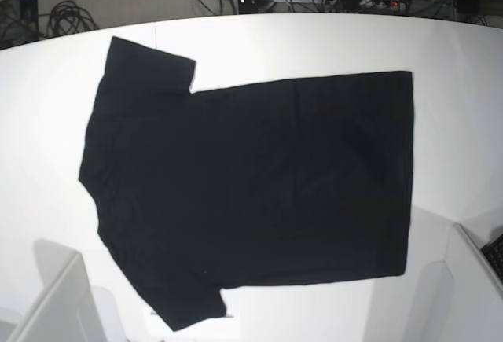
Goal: Fold the T-shirt properly
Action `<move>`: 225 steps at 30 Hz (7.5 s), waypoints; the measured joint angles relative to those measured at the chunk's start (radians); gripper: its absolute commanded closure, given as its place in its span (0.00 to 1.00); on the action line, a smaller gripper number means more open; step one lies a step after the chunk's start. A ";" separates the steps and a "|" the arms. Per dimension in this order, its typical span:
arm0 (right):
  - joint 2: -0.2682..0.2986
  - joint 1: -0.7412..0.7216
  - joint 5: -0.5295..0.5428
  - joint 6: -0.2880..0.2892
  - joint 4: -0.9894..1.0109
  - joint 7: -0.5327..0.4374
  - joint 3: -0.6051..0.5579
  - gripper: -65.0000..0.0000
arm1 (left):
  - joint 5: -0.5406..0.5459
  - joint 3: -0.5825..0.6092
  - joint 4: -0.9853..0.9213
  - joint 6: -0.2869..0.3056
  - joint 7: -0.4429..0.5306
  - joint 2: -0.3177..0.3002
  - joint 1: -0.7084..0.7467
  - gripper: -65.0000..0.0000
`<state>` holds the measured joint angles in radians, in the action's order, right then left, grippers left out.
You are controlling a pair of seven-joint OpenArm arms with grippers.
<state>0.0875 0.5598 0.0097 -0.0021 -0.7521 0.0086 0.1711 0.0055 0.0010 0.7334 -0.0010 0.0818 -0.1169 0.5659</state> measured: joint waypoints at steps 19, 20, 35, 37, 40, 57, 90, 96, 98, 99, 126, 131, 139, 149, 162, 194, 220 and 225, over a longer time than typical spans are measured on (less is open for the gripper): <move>-0.069 0.304 0.001 -0.001 -0.685 0.186 0.156 1.00 | 0.000 0.000 0.644 0.000 -0.013 -0.100 0.388 1.00; -0.072 0.312 0.005 0.001 -0.722 0.216 0.156 1.00 | 0.000 -0.001 0.673 0.000 -0.019 -0.107 0.400 1.00; -0.175 0.252 0.004 0.002 -1.162 0.314 0.363 1.00 | 0.001 -0.151 1.117 -0.006 -0.019 -0.111 0.565 1.00; -0.174 0.220 0.005 0.006 -1.190 0.311 0.357 1.00 | 0.000 -0.164 1.155 0.001 -0.023 -0.109 0.564 1.00; -0.174 0.196 0.002 -0.001 -1.206 0.310 0.317 1.00 | 0.001 -0.164 1.211 0.000 -0.020 -0.113 0.559 1.00; -0.184 0.000 0.135 0.002 -1.223 0.368 0.183 0.55 | 0.299 -0.217 1.201 -0.011 -0.034 -0.146 0.442 0.61; -0.042 -0.184 0.642 0.119 -0.948 0.843 0.372 0.52 | 0.636 -0.393 1.075 0.114 -0.034 -0.138 0.350 0.18; -0.016 -0.152 0.644 0.119 -0.956 0.803 0.262 0.52 | 0.671 -0.390 1.035 0.111 -0.033 -0.135 0.315 0.18; -0.017 -0.153 0.653 0.125 -0.948 0.800 0.262 0.56 | 0.686 -0.390 1.027 0.114 -0.034 -0.135 0.305 0.18; -0.016 -0.153 0.657 0.126 -0.942 0.800 0.264 0.59 | 0.703 -0.391 1.027 0.114 -0.053 -0.136 0.302 0.18; -0.008 -0.153 0.661 0.124 -0.930 0.819 0.263 1.00 | 0.732 -0.439 0.898 0.114 -0.435 -0.072 0.002 0.18; -0.008 -0.154 0.663 0.124 -0.930 0.820 0.263 1.00 | 0.733 -0.432 0.893 0.115 -0.435 -0.066 -0.018 0.18; -0.008 -0.154 0.663 0.124 -0.930 0.823 0.263 1.00 | 0.733 -0.429 0.892 0.119 -0.441 -0.044 -0.040 0.34; -0.008 -0.154 0.663 0.124 -0.930 0.822 0.263 1.00 | 0.734 -0.425 0.887 0.114 -0.464 -0.039 -0.053 0.64; 0.006 -0.143 0.665 0.125 -0.935 0.825 0.277 1.00 | 0.731 -0.364 0.888 0.114 -0.468 -0.054 -0.048 1.00; -0.038 0.057 0.636 0.115 -1.204 0.864 0.367 1.00 | 0.729 -0.415 1.183 0.111 -0.475 -0.101 0.302 1.00; -0.028 -0.121 0.634 0.115 -1.225 0.875 0.367 1.00 | 0.731 -0.417 1.224 0.103 -0.479 -0.098 0.251 1.00; -0.028 -0.190 0.631 0.115 -1.223 0.914 0.366 1.00 | 0.734 -0.414 1.224 0.010 -0.483 -0.097 0.195 1.00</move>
<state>0.0593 0.3695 0.6407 0.1127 -1.9747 0.9226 0.5369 0.7395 -0.4126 1.9575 0.0086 -0.4007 -0.2138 0.7612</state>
